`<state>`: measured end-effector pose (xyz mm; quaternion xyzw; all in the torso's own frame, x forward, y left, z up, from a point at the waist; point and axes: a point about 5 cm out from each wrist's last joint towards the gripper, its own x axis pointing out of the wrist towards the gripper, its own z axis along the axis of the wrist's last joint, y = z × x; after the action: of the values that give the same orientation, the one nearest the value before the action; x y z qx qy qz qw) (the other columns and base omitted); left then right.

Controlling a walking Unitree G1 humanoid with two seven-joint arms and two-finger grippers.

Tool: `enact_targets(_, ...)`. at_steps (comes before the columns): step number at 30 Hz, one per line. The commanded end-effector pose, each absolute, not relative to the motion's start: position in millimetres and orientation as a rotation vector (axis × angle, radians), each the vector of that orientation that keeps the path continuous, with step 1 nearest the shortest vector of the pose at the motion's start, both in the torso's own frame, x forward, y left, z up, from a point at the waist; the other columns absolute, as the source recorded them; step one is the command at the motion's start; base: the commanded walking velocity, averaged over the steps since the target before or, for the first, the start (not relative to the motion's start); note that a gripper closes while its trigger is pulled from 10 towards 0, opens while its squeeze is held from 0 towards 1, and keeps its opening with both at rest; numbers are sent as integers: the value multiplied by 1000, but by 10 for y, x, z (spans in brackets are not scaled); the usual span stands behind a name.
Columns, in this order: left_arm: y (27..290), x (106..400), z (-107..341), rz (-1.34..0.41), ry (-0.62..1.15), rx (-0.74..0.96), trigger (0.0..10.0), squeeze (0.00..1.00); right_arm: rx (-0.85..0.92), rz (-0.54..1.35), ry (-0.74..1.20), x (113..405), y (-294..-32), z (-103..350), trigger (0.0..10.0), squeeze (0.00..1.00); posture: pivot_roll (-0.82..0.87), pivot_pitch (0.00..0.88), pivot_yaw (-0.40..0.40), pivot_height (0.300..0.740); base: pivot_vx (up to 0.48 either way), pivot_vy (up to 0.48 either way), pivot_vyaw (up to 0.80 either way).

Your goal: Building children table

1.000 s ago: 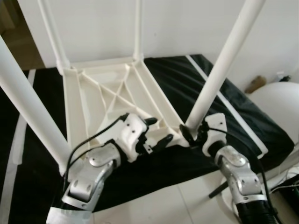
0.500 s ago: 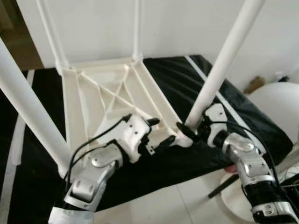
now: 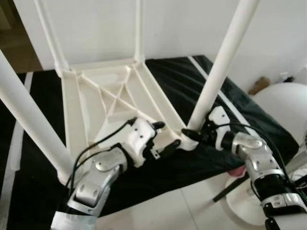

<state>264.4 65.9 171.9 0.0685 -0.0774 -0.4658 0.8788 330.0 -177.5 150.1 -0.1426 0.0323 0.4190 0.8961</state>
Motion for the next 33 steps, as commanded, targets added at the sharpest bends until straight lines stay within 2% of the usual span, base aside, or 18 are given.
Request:
enact_targets(1,631,2642,1716,-976,-169,155,10000,0,-292,859,113,3300,-1788,1420,10000,0,-31,62,-43,740,0,0,0)
enact_targets(11,629,2623,1690,-973,-159,155,10000,0,-176,657,39,3273,-1701,1380,10000,0,-28,73,-41,740,0,0,0)
enact_targets(18,635,2620,1674,-972,-153,158,10000,0,-159,566,4,3227,-1659,1386,10000,0,-28,74,-34,740,0,0,0)
enact_targets(19,629,2616,1678,-971,-155,158,10000,0,-129,476,6,3179,-1629,1353,10000,0,-26,72,-37,740,0,0,0)
enact_targets(22,626,2616,1678,-970,-156,158,10000,0,-116,431,9,3156,-1615,1334,10000,0,-26,72,-37,740,0,0,0)
enact_targets(25,625,2607,1668,-966,-154,163,10000,0,-42,288,31,3098,-1559,1274,10000,0,-25,72,-35,740,0,0,0)
enact_targets(33,625,2598,1628,-970,-132,184,10000,0,10,138,49,2965,-1392,1209,10000,0,-23,72,-32,740,0,0,0)
